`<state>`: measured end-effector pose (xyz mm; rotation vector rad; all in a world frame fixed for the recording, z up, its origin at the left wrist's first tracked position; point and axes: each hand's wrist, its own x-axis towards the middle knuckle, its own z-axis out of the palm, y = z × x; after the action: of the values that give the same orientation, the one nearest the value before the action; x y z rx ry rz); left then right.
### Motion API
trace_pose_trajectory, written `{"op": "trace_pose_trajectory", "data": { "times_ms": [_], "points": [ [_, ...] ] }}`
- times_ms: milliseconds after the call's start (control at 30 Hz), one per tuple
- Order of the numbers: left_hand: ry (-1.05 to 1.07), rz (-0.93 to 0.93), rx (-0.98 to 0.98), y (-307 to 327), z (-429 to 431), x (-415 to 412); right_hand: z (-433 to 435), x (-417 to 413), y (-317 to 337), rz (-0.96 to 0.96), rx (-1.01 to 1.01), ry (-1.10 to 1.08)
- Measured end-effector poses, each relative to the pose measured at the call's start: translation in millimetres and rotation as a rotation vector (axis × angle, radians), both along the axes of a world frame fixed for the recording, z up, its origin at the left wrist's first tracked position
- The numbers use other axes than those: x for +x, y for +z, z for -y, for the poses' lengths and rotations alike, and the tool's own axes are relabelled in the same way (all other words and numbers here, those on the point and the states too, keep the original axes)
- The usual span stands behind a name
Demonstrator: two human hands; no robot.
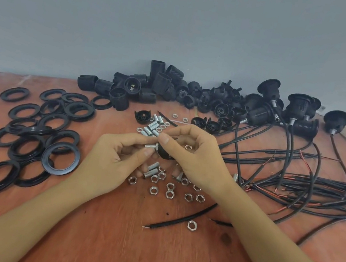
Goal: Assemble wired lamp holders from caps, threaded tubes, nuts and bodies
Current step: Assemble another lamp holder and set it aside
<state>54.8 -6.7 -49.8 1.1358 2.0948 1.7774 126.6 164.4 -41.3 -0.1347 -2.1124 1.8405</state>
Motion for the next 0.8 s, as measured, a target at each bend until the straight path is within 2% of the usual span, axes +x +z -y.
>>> {"op": "trace_pose_trajectory", "data": {
  "times_ms": [233, 467, 600, 700, 800],
  "points": [
    [0.001, 0.122, 0.094, 4.0, -3.4, 4.4, -8.0, -1.0, -0.9, -0.065, -0.088, 0.11],
    [0.009, 0.14, 0.113, 6.0, -3.8, 5.1, -4.0, -0.5, -1.2, -0.068, -0.074, 0.073],
    [0.006, 0.165, 0.141, 6.8, -4.3, 4.9, -3.7, 1.4, -0.2, -0.087, -0.152, 0.108],
    [0.022, 0.13, 0.156, 6.1, -4.6, 5.6, -3.1, 1.5, 0.5, -0.097, -0.178, 0.127],
    [0.083, -0.022, 0.129, 3.1, -2.9, 6.7, -0.7, 1.9, 2.4, -0.097, -0.172, 0.11]
  ]
}}
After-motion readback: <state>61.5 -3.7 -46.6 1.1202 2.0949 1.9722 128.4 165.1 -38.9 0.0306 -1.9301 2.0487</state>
